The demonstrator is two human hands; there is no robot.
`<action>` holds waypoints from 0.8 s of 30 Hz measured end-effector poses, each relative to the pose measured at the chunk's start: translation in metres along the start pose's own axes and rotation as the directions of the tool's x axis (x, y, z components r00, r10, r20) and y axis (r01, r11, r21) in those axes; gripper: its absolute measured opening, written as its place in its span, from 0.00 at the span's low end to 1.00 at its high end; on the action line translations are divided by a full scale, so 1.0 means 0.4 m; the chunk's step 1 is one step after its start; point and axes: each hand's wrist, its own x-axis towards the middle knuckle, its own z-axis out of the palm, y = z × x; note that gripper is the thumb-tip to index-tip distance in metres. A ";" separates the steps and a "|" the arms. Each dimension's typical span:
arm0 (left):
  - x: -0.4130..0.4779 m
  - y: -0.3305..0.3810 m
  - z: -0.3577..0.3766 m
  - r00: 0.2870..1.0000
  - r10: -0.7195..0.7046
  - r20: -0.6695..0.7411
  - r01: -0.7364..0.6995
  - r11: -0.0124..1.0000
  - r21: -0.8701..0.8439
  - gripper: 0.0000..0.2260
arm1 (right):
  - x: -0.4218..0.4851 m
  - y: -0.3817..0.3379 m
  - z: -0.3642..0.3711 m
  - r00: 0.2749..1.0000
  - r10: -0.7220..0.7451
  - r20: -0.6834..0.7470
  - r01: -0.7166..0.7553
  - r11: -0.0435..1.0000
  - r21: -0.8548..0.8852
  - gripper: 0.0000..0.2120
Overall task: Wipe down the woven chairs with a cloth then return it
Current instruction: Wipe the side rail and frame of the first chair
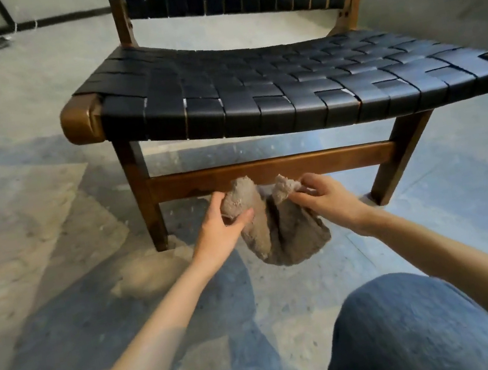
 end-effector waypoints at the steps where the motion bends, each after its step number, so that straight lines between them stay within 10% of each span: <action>1: -0.006 -0.016 -0.027 0.998 -0.023 -0.058 0.024 1.000 0.010 0.24 | 0.006 -0.001 0.013 0.999 -0.010 -0.037 0.008 0.998 -0.065 0.09; 9: -0.071 -0.129 -0.247 0.829 -0.191 -0.526 0.281 0.955 0.095 0.21 | 0.046 -0.054 0.128 0.992 -0.086 -0.093 0.063 0.970 -0.234 0.16; 19: -0.035 -0.138 -0.389 0.606 -0.246 -0.757 0.295 0.953 -0.073 0.26 | 0.169 -0.179 0.286 0.997 -0.055 -0.049 0.071 0.903 0.425 0.10; 24: 0.063 -0.104 -0.424 0.586 -0.340 -0.735 0.073 0.926 -0.370 0.28 | 0.261 -0.236 0.337 0.991 -0.071 -0.112 0.117 0.862 0.493 0.07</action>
